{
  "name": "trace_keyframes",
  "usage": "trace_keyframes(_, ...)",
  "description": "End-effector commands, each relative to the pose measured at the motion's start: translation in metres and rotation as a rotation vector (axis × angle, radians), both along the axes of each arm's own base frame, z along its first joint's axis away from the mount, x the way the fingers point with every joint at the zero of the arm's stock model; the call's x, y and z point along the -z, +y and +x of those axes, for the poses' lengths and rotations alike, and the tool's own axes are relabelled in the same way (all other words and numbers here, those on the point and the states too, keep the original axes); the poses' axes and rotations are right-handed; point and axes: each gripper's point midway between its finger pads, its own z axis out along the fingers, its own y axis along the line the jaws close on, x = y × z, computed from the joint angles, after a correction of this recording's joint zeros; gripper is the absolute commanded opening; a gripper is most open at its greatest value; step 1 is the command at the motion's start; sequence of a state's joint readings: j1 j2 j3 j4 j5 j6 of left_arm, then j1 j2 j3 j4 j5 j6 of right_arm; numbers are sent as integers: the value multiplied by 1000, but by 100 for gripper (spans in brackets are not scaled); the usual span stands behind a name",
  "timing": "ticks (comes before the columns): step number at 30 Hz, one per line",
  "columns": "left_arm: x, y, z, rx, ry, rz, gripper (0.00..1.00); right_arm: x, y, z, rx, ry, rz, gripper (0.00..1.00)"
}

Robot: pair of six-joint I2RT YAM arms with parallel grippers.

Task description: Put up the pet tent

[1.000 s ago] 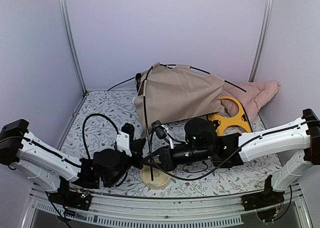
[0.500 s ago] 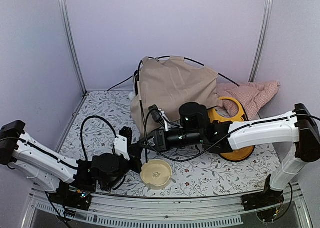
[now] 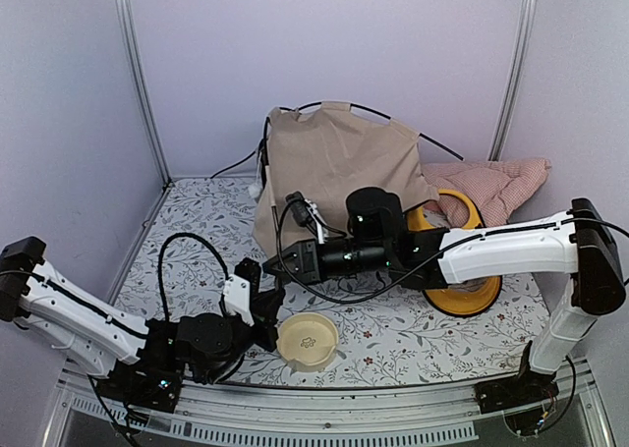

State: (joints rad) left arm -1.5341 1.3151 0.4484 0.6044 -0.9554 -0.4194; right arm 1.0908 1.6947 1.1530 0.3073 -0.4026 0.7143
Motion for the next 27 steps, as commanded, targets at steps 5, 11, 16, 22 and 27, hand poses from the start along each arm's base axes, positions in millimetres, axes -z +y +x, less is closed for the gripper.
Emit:
trace_keyframes(5,64,-22,-80,342,104,241,0,-117,-29,109,399,-215,294,0)
trace_keyframes(11,68,-22,-86,355,108,255,0,-122,-31,118,445,-258,288,0)
trace_keyframes(16,67,-21,-89,354,102,256,0,-117,-31,126,486,-282,267,0)
trace_keyframes(22,65,-21,-91,365,97,249,0,-107,-28,131,498,-285,246,0)
trace_keyframes(27,62,-21,-93,382,92,234,0,-97,-30,135,520,-276,232,0)
